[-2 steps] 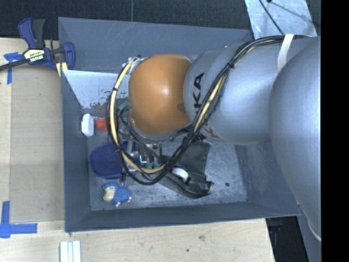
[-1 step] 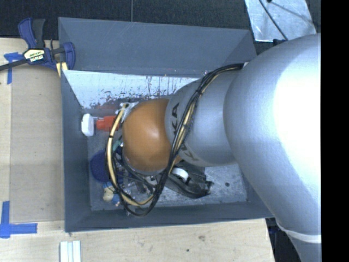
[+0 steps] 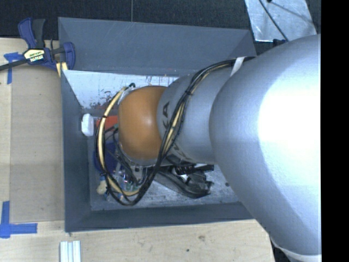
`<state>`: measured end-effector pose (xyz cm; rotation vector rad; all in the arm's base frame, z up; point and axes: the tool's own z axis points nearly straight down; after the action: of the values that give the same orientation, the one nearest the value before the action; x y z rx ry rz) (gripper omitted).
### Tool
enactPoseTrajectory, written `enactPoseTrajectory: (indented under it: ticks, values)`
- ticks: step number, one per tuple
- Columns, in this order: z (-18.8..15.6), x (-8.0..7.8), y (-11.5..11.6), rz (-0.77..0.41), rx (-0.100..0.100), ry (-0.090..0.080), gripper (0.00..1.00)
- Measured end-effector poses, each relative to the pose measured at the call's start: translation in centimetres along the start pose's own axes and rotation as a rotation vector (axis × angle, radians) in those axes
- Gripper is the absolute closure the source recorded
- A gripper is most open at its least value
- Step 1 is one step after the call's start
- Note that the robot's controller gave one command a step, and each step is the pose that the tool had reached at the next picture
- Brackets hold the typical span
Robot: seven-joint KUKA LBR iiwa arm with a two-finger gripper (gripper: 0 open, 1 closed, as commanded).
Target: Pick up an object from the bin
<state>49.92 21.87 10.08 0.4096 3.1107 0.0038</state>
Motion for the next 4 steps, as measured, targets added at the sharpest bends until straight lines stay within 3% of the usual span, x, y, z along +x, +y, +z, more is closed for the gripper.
enactPoseTrajectory:
  ticks: [1, 2, 3, 4]
  values:
    - [0.0, -6.7, 0.5, -0.319, 0.0, -0.002, 0.0]
    - [3.0, -5.4, 0.4, -0.295, -0.001, -0.006, 0.0]
    - [3.0, -7.8, 4.3, -0.099, 0.006, 0.003, 0.0]
    - [2.7, -8.1, 4.3, -0.098, 0.004, -0.005, 1.0]
